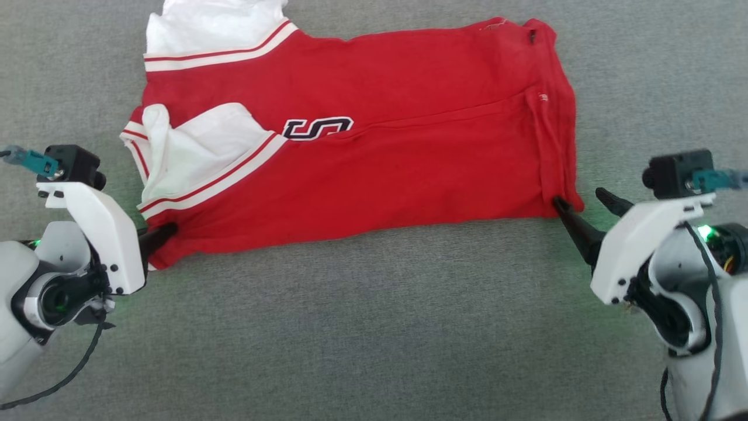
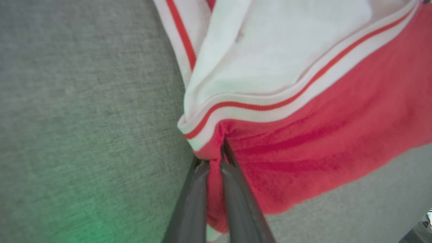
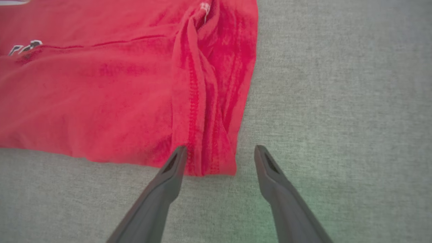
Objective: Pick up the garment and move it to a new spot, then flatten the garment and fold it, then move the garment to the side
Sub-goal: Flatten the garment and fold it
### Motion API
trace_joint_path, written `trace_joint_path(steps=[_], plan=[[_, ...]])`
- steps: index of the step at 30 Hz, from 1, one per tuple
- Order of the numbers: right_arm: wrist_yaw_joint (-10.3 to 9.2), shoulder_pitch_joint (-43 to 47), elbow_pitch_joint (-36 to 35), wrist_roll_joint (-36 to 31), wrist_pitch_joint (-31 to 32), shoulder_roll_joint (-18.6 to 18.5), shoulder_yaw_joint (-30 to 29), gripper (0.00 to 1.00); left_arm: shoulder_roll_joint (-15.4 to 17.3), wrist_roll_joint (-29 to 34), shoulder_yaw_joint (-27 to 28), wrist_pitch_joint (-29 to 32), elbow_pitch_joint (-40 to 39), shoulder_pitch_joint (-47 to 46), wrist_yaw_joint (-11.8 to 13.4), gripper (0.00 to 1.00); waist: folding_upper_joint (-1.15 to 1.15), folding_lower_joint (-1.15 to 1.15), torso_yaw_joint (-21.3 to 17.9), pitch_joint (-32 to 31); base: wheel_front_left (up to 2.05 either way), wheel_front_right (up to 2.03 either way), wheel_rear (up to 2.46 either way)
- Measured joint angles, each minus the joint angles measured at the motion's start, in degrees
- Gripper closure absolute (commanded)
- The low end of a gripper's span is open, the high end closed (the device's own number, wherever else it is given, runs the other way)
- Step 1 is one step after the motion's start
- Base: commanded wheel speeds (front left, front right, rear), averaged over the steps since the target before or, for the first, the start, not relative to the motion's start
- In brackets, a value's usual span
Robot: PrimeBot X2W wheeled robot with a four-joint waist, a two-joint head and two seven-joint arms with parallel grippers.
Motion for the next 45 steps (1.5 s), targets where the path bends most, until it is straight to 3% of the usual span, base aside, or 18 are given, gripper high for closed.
trace_joint_path(steps=[7,8,9,20,36,44,45], plan=[[0.0,-6.73,7.82,0.04,8.06,-1.49,2.54,0.0,-2.03,0.68,-0.24,0.01,1.7,-1.37,-1.62,1.0,0.0,0.0,1.55,0.66,0.0,0.0,0.0],[-0.01,-7.42,8.48,0.05,9.37,-2.1,3.52,0.24,-2.25,0.86,-0.25,-0.01,1.92,-1.49,-1.8,1.0,0.0,0.0,1.74,0.7,0.0,0.0,0.0],[-0.01,-8.16,9.1,0.15,10.73,-2.77,4.48,0.99,-2.48,0.9,-0.29,-0.08,2.13,-1.6,-1.96,1.0,0.0,0.0,1.91,0.74,0.0,0.0,0.0],[0.03,-10.67,8.59,6.06,17.01,-6.72,7.42,1.0,-2.37,0.57,-0.04,-0.1,0.93,-1.83,-2.09,1.0,0.0,0.0,2.95,0.28,0.0,0.0,0.0],[0.05,-0.07,-3.03,9.39,26.1,-10.57,0.4,1.0,7.33,-0.71,-0.64,0.85,-18.5,5.55,8.43,1.0,-0.01,0.01,4.34,-0.93,0.0,0.0,0.0],[0.04,4.72,-5.78,8.2,27.95,-7.7,-2.27,1.0,7.34,-2.1,-0.94,-1.53,-20.36,8.71,10.1,1.0,0.0,0.0,4.56,-0.4,0.0,0.0,0.0],[0.04,4.72,-5.78,8.2,27.95,-7.7,-2.27,0.84,7.34,-2.1,-0.94,-1.53,-20.36,8.71,10.1,0.88,0.0,0.0,4.56,-0.4,0.0,0.0,0.0]])
